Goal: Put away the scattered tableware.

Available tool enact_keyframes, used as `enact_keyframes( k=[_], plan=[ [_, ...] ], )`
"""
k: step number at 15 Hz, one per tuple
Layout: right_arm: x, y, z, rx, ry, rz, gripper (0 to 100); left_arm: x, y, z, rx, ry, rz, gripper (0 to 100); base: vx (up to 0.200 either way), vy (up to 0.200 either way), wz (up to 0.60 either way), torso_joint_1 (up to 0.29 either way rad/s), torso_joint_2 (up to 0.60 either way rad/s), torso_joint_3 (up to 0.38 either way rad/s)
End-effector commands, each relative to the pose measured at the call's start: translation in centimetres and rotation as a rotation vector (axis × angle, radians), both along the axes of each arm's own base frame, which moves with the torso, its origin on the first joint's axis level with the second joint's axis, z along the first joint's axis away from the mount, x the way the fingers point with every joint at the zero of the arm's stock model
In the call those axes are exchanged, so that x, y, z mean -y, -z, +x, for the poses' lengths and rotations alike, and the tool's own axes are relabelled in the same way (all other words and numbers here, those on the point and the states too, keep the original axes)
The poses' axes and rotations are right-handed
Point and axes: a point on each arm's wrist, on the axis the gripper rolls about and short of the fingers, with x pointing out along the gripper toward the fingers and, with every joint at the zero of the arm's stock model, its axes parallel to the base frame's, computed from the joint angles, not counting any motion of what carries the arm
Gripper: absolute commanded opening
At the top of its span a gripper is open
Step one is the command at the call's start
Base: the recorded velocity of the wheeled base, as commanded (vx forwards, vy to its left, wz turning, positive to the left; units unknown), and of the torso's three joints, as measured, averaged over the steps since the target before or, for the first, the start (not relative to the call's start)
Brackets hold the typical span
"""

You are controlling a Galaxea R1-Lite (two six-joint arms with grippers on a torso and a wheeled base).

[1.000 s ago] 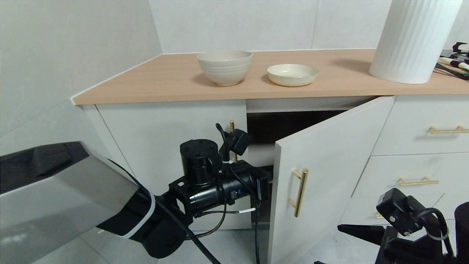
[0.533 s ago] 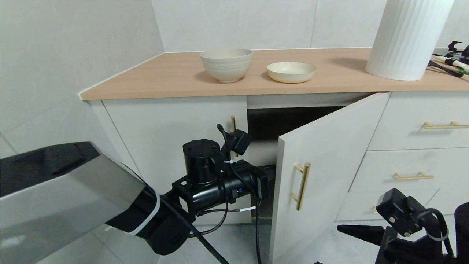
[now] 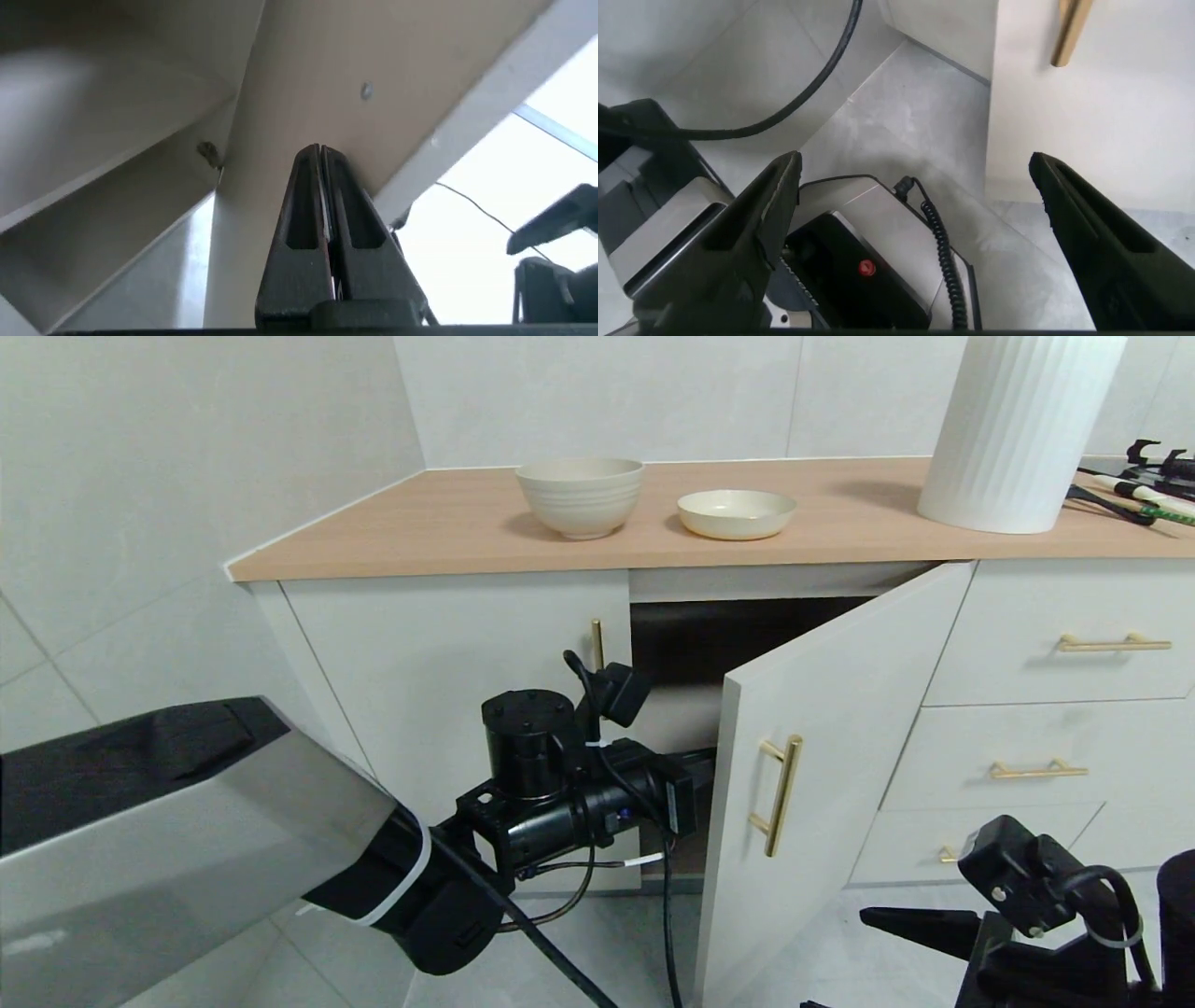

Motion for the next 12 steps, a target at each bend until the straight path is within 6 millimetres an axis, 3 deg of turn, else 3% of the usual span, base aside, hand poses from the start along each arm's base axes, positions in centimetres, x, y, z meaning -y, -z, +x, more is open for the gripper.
enact_keyframes(
  k=[1,6,12],
  plan=[
    [0.0,0.0,0.0,-0.002,-0.002,-0.001,100,0.5,0.6,0.5,-0.004,0.0,0.004,0,0.0,0.0,0.0,0.0,0.0,0.0],
    [-0.1,0.1,0.0,-0.004,-0.002,-0.004,100,1.2,1.2,0.7,-0.008,0.009,0.007,0,-0.2,0.0,0.0,0.005,0.0,0.0],
    [-0.1,0.1,0.0,-0.004,-0.005,-0.003,100,3.2,2.5,2.3,0.033,-0.113,-0.016,0,0.0,0.0,0.0,0.0,0.0,0.0]
  ],
)
